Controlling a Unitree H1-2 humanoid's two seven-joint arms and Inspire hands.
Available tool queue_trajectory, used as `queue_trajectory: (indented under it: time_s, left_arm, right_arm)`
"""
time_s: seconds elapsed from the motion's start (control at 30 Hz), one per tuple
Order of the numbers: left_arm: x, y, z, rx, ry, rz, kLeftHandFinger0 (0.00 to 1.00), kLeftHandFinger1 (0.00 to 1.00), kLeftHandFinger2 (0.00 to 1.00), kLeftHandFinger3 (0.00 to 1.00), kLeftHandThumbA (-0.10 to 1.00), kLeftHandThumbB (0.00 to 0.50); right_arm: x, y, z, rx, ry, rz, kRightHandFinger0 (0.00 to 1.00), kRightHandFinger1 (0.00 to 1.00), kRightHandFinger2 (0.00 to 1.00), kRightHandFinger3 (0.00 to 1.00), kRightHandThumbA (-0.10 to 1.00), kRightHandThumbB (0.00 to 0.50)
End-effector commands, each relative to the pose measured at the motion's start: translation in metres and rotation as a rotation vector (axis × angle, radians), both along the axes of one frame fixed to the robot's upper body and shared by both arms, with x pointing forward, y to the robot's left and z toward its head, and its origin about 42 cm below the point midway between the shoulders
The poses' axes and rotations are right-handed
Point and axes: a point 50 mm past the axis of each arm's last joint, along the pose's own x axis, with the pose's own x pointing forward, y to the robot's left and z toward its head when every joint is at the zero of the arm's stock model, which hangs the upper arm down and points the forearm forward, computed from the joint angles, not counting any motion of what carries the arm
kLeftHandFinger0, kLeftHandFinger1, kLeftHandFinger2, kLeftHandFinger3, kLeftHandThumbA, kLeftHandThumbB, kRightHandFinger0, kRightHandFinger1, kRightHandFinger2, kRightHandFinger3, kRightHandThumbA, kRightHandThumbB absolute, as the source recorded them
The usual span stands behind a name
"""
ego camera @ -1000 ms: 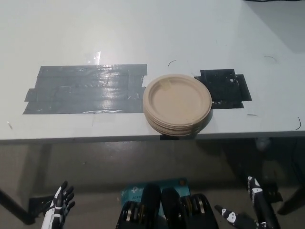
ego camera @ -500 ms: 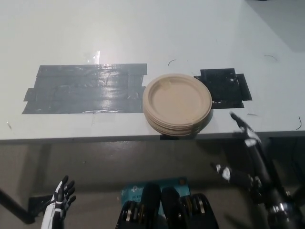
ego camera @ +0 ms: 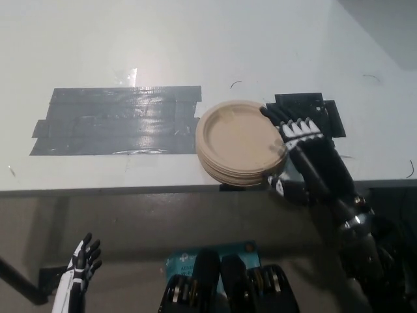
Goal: A stack of plates is kept in the middle of the desk close to the robot and the robot grabs the stack with its right hand, picks it up and hands it to a person.
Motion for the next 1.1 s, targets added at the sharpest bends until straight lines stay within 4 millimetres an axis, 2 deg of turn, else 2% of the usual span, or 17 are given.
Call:
queue_trajectory:
  time_s: [0.0, 0.1, 0.27, 0.47, 0.6, 0.67, 0.73, 0.83, 0.9, 0.93, 1.07]
  left_arm:
    - [0.003, 0.007, 0.018, 0.027, -0.078, -0.036, 1.00, 1.00, 1.00, 1.00, 1.00, 0.000]
    - [0.006, 0.006, 0.020, 0.031, -0.087, -0.039, 1.00, 1.00, 1.00, 1.00, 1.00, 0.000]
    - [0.005, 0.007, 0.020, 0.032, -0.081, -0.039, 1.00, 1.00, 1.00, 1.00, 1.00, 0.000]
    - [0.010, 0.007, 0.022, 0.029, -0.092, -0.050, 1.00, 1.00, 1.00, 1.00, 1.00, 0.000]
    - [0.013, 0.009, 0.026, 0.037, -0.088, -0.051, 1.00, 1.00, 1.00, 1.00, 1.00, 0.000]
    - [0.014, 0.009, 0.026, 0.039, -0.092, -0.053, 1.00, 1.00, 1.00, 1.00, 1.00, 0.000]
    - [0.016, 0.009, 0.027, 0.034, -0.093, -0.056, 1.00, 1.00, 1.00, 1.00, 1.00, 0.000]
    - [0.021, 0.007, 0.026, 0.032, -0.091, -0.070, 1.00, 1.00, 1.00, 1.00, 1.00, 0.000]
    - [0.023, 0.007, 0.027, 0.033, -0.095, -0.071, 1.00, 1.00, 1.00, 1.00, 1.00, 0.000]
    - [0.024, 0.008, 0.028, 0.038, -0.097, -0.076, 1.00, 1.00, 1.00, 1.00, 1.00, 0.000]
    - [0.025, 0.009, 0.029, 0.032, -0.091, -0.077, 1.00, 1.00, 1.00, 1.00, 1.00, 0.000]
  right_arm:
    - [0.016, -0.003, 0.039, -0.273, -0.186, -0.055, 1.00, 1.00, 1.00, 1.00, 0.72, 0.500]
    - [0.020, -0.011, 0.049, -0.300, -0.204, -0.052, 1.00, 1.00, 1.00, 1.00, 0.71, 0.500]
    - [0.022, -0.016, 0.054, -0.352, -0.190, -0.051, 1.00, 1.00, 1.00, 1.00, 0.69, 0.500]
    - [0.023, -0.034, 0.062, -0.408, -0.163, -0.009, 1.00, 1.00, 1.00, 1.00, 0.67, 0.500]
    - [0.018, -0.045, 0.077, -0.479, -0.080, -0.004, 1.00, 1.00, 1.00, 1.00, 0.76, 0.500]
    - [0.019, -0.048, 0.079, -0.482, -0.070, -0.003, 1.00, 1.00, 1.00, 1.00, 0.76, 0.500]
    - [0.021, -0.052, 0.077, -0.480, -0.056, -0.008, 1.00, 1.00, 1.00, 1.00, 0.77, 0.500]
    - [0.025, -0.062, 0.075, -0.474, -0.031, -0.032, 1.00, 1.00, 1.00, 1.00, 0.91, 0.500]
    - [0.028, -0.065, 0.073, -0.467, -0.032, -0.042, 1.00, 1.00, 1.00, 1.00, 0.94, 0.500]
    - [0.031, -0.065, 0.070, -0.468, -0.038, -0.053, 1.00, 1.00, 1.00, 1.00, 1.00, 0.500]
    - [0.038, -0.066, 0.065, -0.469, -0.061, -0.080, 1.00, 1.00, 1.00, 1.00, 1.00, 0.500]
